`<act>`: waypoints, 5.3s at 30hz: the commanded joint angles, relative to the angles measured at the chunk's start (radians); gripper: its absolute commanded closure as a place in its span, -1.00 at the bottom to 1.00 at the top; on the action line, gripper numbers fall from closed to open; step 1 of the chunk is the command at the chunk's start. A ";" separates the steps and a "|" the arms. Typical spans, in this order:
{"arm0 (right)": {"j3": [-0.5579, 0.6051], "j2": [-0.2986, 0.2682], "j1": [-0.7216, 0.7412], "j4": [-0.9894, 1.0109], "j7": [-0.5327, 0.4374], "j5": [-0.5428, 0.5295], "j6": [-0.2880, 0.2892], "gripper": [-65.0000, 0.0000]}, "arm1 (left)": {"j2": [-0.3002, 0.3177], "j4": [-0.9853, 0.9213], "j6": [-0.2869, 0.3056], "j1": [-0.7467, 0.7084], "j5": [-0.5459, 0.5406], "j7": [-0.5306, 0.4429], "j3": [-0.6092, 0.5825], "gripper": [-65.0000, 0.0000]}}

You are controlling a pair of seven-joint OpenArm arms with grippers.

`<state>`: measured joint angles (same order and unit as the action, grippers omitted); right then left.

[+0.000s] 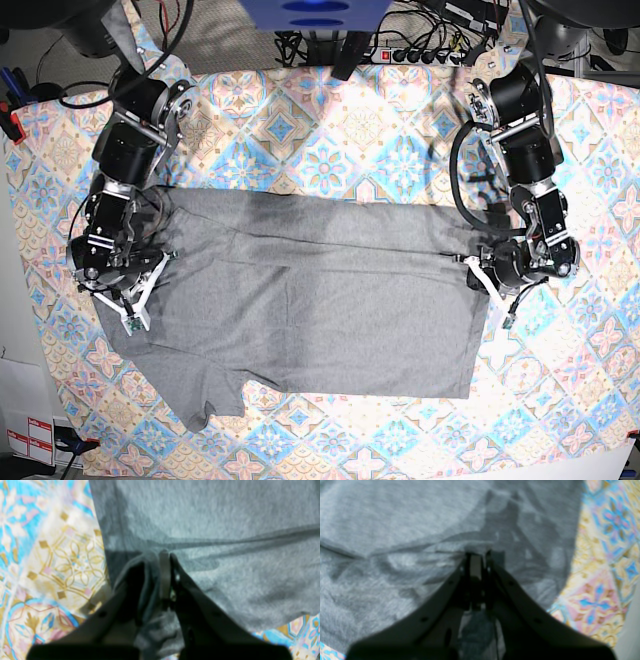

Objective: Fold the T-shirt properly

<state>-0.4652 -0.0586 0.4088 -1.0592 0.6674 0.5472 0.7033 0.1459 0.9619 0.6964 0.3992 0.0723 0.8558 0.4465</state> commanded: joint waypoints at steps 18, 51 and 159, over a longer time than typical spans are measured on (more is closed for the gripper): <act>-0.046 -0.053 0.025 -0.026 -0.183 -0.005 -0.230 -0.22 | 0.011 0.015 0.002 0.014 -0.010 -0.010 0.001 0.26; -0.148 -0.050 -0.172 -0.272 -0.104 -0.008 -0.225 -0.23 | 0.025 0.234 0.002 -0.135 -0.099 -0.284 0.123 0.14; -0.505 -0.070 -0.204 -0.097 0.260 0.018 -0.005 0.93 | -0.010 0.001 0.002 -0.460 -0.101 -0.125 -0.070 0.89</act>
<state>-0.9657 -0.1158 0.2123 -1.1500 0.8669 0.5014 0.7204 0.1547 0.9947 0.7040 -0.0040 -0.1856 0.4763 0.3939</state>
